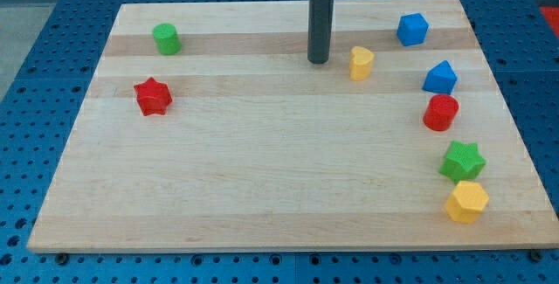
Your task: Push the green circle towards the right side of the board
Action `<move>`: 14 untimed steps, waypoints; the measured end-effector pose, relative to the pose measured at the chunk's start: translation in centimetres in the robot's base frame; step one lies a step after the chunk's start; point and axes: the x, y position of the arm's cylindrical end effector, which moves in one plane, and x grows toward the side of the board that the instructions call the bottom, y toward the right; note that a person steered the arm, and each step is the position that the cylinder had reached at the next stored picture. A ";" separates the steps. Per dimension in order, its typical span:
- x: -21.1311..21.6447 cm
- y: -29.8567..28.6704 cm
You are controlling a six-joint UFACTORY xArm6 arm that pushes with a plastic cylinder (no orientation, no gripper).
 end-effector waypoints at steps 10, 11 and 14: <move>2.5 -6.5; 4.1 -12.3; 6.7 -28.5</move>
